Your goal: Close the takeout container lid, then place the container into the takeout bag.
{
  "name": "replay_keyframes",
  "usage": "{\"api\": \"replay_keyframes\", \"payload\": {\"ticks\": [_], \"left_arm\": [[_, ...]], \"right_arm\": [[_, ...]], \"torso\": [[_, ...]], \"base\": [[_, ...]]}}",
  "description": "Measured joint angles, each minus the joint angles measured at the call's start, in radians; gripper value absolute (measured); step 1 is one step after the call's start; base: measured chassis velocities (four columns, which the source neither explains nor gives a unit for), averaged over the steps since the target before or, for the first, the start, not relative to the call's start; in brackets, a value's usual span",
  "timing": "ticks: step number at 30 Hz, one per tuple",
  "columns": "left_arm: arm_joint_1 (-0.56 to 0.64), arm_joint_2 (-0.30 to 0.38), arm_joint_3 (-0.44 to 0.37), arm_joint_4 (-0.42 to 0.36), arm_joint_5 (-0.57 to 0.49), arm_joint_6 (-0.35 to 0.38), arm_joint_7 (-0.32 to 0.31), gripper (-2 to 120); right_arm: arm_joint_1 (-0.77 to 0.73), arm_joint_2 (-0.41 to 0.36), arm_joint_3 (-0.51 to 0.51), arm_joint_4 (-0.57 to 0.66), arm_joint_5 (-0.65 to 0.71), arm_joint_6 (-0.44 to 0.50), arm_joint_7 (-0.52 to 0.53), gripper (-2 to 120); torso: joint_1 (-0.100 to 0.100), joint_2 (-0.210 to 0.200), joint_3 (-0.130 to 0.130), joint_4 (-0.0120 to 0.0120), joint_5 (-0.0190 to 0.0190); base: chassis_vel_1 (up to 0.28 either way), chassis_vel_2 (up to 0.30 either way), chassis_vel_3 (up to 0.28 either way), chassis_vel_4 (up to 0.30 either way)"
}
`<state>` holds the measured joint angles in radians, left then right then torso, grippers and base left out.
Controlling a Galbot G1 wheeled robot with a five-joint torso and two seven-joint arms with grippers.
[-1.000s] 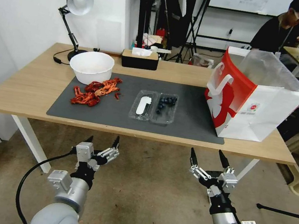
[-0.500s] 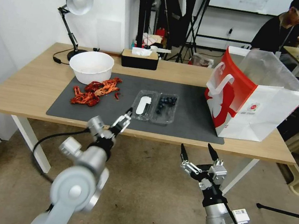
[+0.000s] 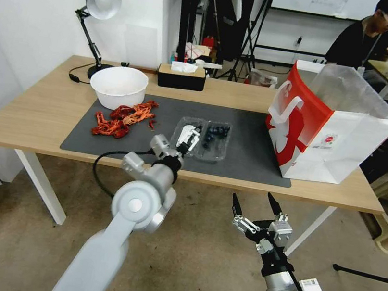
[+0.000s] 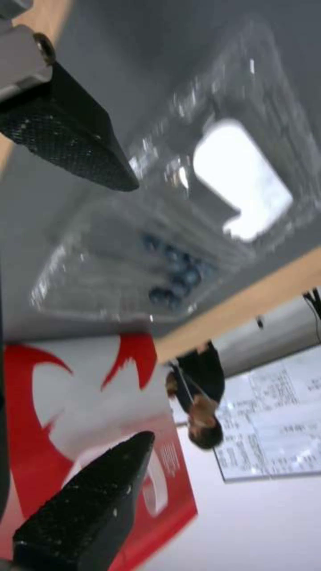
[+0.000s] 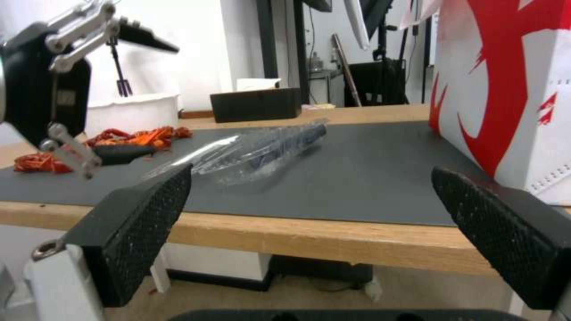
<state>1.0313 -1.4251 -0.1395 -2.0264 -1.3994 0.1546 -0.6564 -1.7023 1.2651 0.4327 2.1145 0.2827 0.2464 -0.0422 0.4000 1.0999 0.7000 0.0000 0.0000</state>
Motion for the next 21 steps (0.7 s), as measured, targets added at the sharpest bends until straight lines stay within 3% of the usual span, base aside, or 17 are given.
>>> {"api": "replay_keyframes", "payload": {"ticks": [21], "left_arm": [[-0.021, -0.009, 0.006, 0.075, 0.040, 0.030, -0.031, 100]], "right_arm": [[-0.016, 0.008, -0.001, -0.017, -0.019, 0.017, -0.005, 100]], "torso": [[0.000, 0.000, 0.000, 0.0000, 0.0000]], "base": [[0.000, 0.000, 0.000, 0.000]]}}
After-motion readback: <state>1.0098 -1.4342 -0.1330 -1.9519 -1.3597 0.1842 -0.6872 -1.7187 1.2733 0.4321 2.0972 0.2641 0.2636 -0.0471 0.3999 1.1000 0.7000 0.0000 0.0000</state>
